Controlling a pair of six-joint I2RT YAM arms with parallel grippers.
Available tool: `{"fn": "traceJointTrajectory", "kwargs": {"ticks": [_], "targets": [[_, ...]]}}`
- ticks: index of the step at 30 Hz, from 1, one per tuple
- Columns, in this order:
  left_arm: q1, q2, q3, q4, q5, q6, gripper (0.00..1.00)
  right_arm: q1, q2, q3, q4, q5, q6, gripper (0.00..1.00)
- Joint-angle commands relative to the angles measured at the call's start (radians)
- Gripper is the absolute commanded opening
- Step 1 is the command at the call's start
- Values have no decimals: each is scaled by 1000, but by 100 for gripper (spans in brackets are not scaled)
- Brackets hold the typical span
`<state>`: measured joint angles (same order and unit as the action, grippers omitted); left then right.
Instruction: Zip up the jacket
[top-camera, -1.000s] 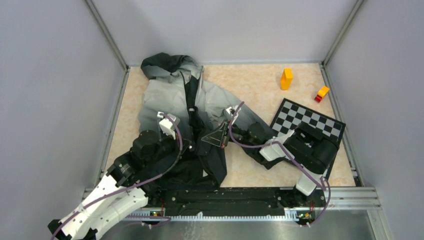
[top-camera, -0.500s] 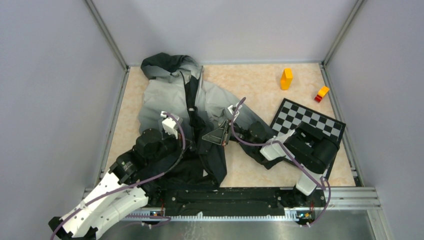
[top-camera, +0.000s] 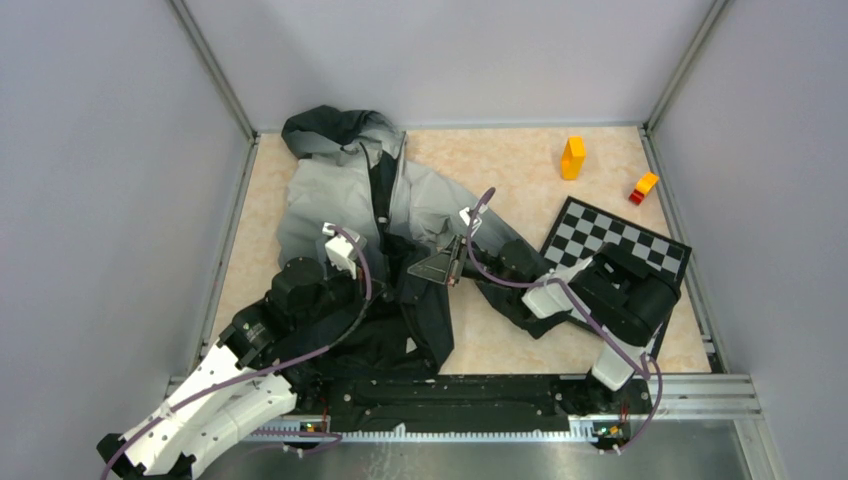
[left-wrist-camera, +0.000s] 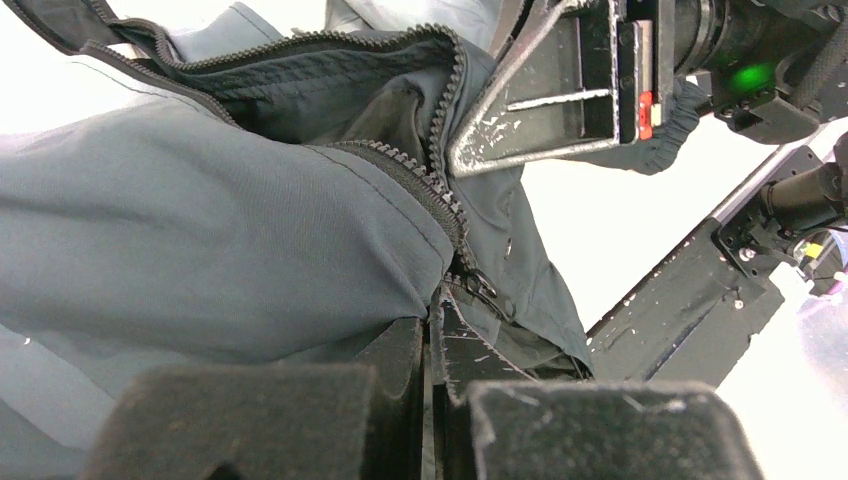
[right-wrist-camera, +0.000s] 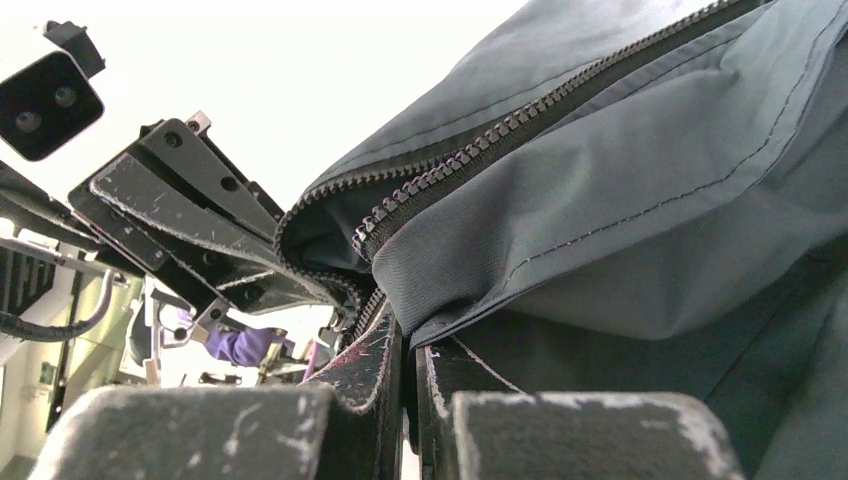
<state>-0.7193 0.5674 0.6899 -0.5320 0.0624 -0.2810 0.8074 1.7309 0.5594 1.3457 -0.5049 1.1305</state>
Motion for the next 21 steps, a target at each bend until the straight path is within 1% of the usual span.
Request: {"fn": "traceJointTrajectory", "kwargs": {"ticks": [1,14,19,21], "targets": [[1,1,34,28,64,2,0,-29,-24,20,80,34,27,0],[1,53,47,61,157,30,0,-7,-18,68,64,-32,9,0],[1,29,31,98,206,19,0,-7,-14,69,38,-23,-1,0],[1,11,22,111,205,-3,0,-6,-9,65,31,-17,-9,0]]}}
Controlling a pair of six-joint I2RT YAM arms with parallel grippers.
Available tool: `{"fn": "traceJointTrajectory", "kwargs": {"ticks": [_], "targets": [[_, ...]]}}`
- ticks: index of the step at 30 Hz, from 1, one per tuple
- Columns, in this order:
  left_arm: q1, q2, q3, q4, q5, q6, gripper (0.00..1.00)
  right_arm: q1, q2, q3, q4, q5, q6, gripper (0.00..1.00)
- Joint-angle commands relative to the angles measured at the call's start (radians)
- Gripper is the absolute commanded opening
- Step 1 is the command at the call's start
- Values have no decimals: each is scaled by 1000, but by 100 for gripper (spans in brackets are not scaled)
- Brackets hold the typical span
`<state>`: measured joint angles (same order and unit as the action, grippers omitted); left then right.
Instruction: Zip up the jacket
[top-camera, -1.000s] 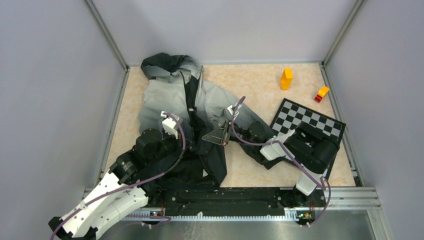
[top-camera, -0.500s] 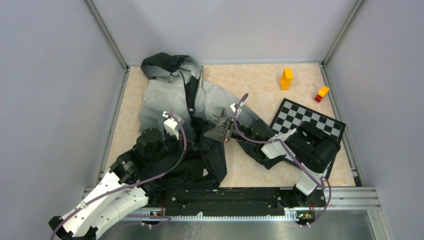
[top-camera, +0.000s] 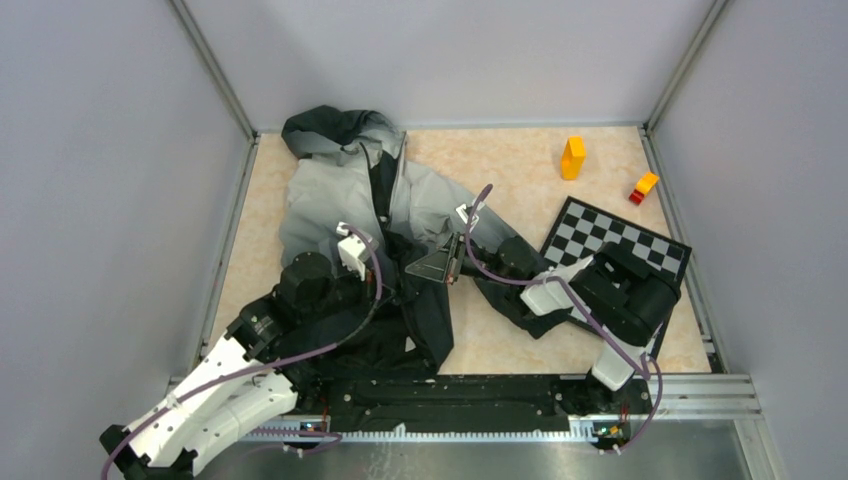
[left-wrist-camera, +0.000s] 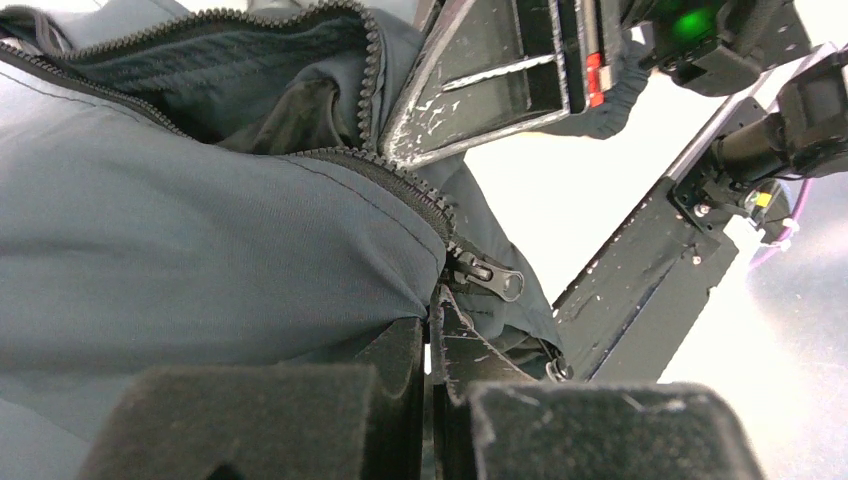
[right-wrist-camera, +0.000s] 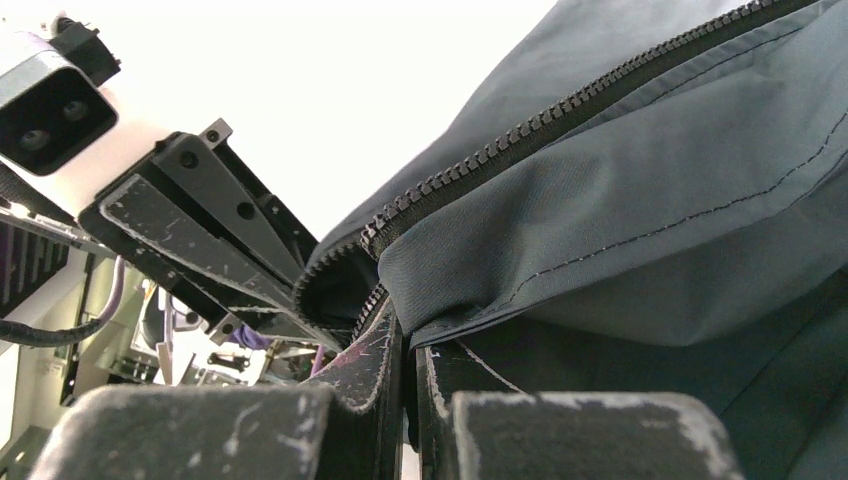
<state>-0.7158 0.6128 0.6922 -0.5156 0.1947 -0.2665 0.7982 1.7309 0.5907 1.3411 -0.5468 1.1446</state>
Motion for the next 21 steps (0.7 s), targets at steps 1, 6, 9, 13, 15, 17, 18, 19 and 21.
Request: {"fn": "traceJointTrajectory", "kwargs": {"ticks": [1,6,9,13,15,17,18,19,21], "targets": [[-2,-42,16,94,60,-30,0,3,-1,32,40,26,-24,0],[-2,-80,16,41,-95,-124,0,3,20,25,58,33,-36,0],[-2,-96,-8,74,-46,-148,0,5,24,31,56,40,-39,0],[-2,-53,-11,72,28,-136,0,14,14,44,21,51,-51,0],[-3,-20,1,49,49,-121,0,16,13,46,13,56,-51,0],[-2,5,10,34,70,-105,0,15,11,46,20,56,-44,0],[-2,15,15,26,80,-96,0,15,10,46,24,56,-40,0],[-2,23,19,22,86,-90,0,16,9,46,24,56,-38,0],[-2,36,25,15,99,-79,0,15,4,45,21,58,-38,0]]}}
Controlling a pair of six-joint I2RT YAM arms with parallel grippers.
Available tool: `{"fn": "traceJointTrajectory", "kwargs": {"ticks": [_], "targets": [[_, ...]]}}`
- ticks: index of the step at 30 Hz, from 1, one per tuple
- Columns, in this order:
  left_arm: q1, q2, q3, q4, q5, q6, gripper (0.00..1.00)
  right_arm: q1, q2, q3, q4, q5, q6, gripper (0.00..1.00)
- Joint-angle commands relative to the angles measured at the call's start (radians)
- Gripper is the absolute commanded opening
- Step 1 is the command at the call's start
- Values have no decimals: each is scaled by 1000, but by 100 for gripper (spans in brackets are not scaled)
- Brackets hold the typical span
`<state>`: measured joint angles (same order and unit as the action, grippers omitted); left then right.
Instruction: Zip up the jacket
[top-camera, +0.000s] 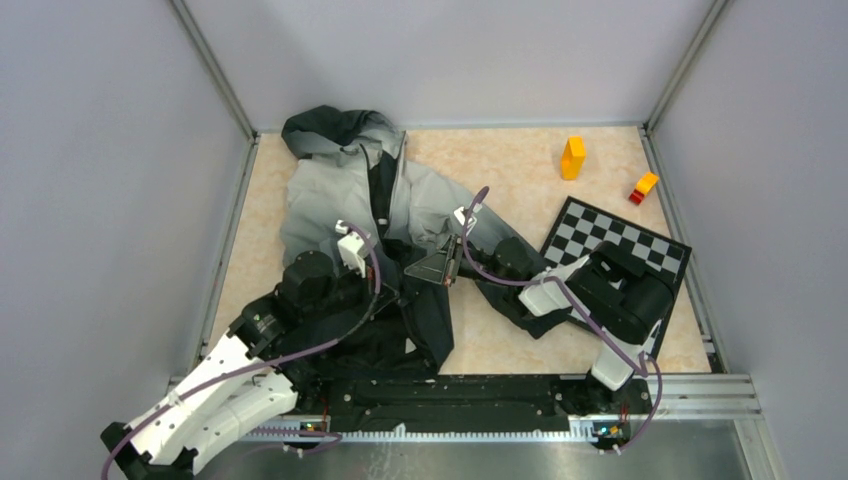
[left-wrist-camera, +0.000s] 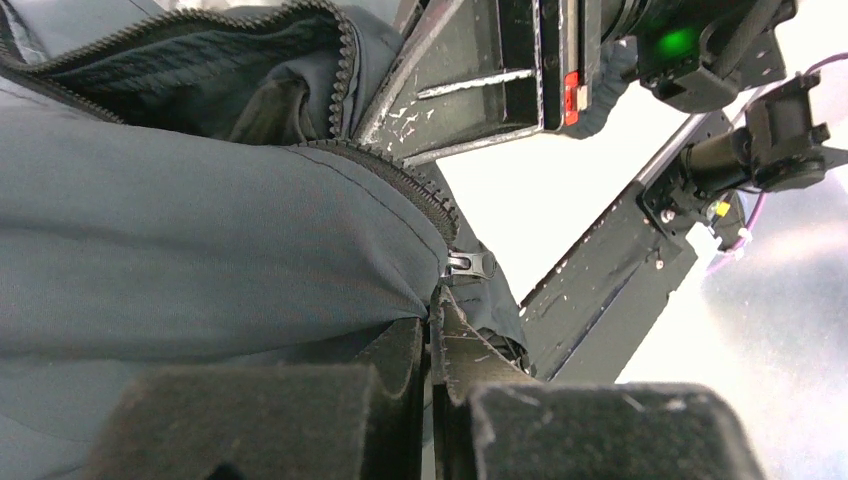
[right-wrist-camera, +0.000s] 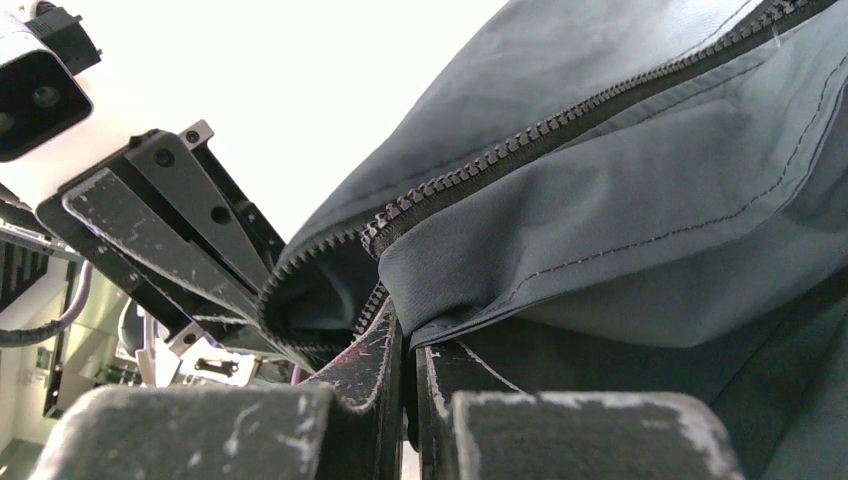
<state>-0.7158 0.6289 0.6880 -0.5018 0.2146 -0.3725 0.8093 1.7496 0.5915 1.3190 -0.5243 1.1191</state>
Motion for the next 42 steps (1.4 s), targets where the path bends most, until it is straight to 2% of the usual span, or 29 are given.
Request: {"fn": "traceJointTrajectory", "kwargs": {"ticks": [1,7,8,13,18,27,30,35,37,42], "targets": [[-2,24,33,-1,84,32,0,4,-16,44,41,38,-16,0],[-2,21,40,-22,37,4,0,5,-5,36,69,31,-16,0],[-2,18,42,-33,5,-20,3,4,-3,33,86,30,-17,0],[-2,-29,38,-145,-197,-248,38,5,19,17,175,34,-15,0],[-2,-136,17,-186,-277,-470,54,8,40,20,186,38,-17,0],[-2,-264,-74,-255,-268,-973,56,21,35,21,167,49,-39,0],[-2,-286,-96,-199,-245,-956,56,24,35,21,166,51,-40,0],[-2,-286,-149,-95,-220,-985,63,27,32,19,165,54,-40,0],[-2,-282,-177,-51,-170,-1009,61,27,29,18,164,56,-43,0],[-2,-270,-191,-26,-178,-1033,59,29,24,16,161,58,-45,0]]}}
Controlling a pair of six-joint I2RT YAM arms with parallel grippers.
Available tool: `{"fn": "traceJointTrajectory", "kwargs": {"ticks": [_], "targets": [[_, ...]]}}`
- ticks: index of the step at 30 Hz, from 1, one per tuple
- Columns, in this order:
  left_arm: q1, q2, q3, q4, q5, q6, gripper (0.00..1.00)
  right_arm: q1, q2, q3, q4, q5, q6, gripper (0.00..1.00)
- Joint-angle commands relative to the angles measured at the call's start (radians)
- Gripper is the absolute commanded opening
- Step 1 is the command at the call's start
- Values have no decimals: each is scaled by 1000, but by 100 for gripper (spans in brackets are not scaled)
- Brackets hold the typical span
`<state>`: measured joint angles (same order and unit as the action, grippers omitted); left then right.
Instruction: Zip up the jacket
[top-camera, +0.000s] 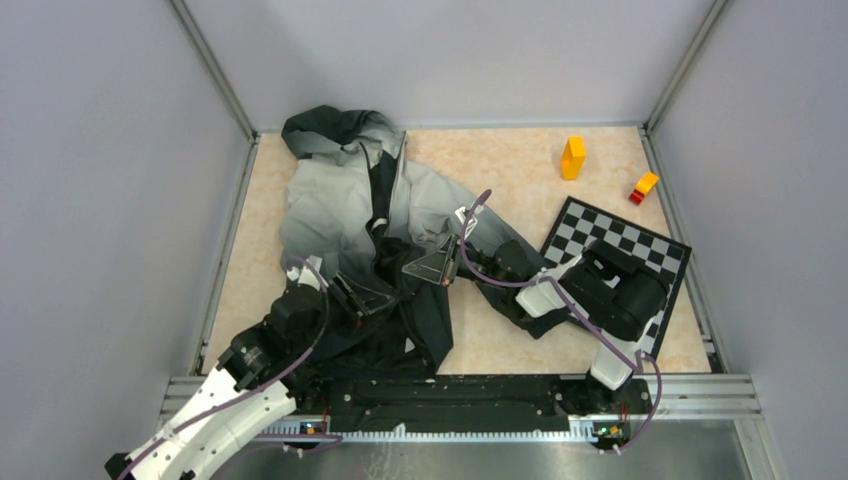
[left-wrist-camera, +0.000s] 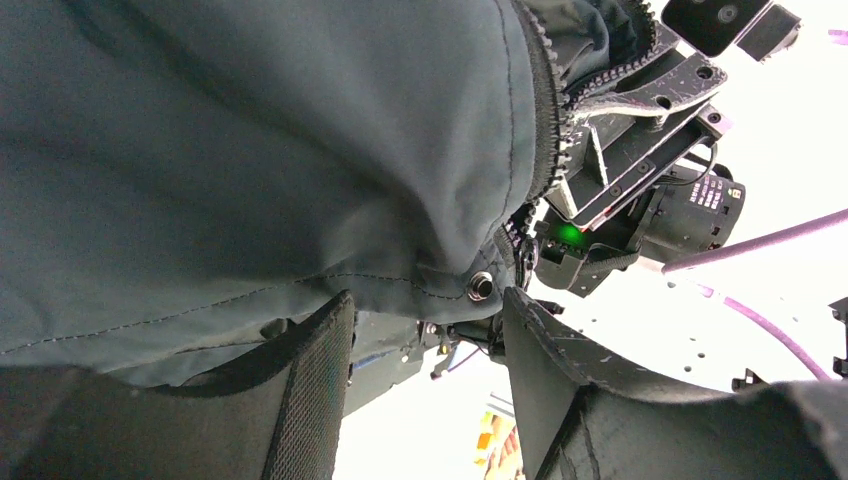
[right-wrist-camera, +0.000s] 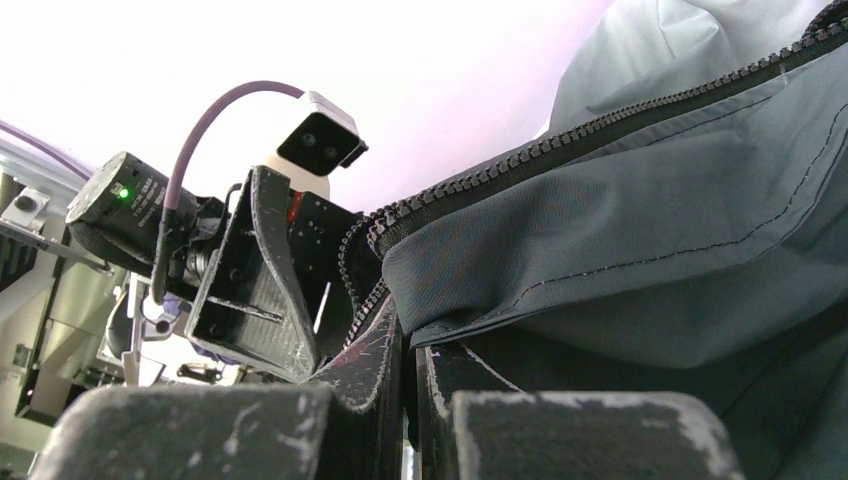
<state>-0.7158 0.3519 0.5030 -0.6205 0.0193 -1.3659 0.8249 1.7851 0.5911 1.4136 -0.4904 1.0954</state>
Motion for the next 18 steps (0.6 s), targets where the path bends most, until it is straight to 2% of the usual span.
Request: {"fn": "traceJointTrajectory", "kwargs": {"ticks": [1,8,11,16,18], "targets": [[-2,8,-9,101,13,-43,59,13,-12,16,66,24,-20,0],[-2,29,-58,214,51,-55,55,15,-15,16,67,26,-19,0],[-3,30,-51,201,39,-46,50,14,-16,14,65,26,-21,0],[-2,0,-29,159,3,-22,36,14,-16,14,68,29,-21,0],[-2,-12,-26,145,-5,-15,34,14,-16,13,68,28,-19,0]]}}
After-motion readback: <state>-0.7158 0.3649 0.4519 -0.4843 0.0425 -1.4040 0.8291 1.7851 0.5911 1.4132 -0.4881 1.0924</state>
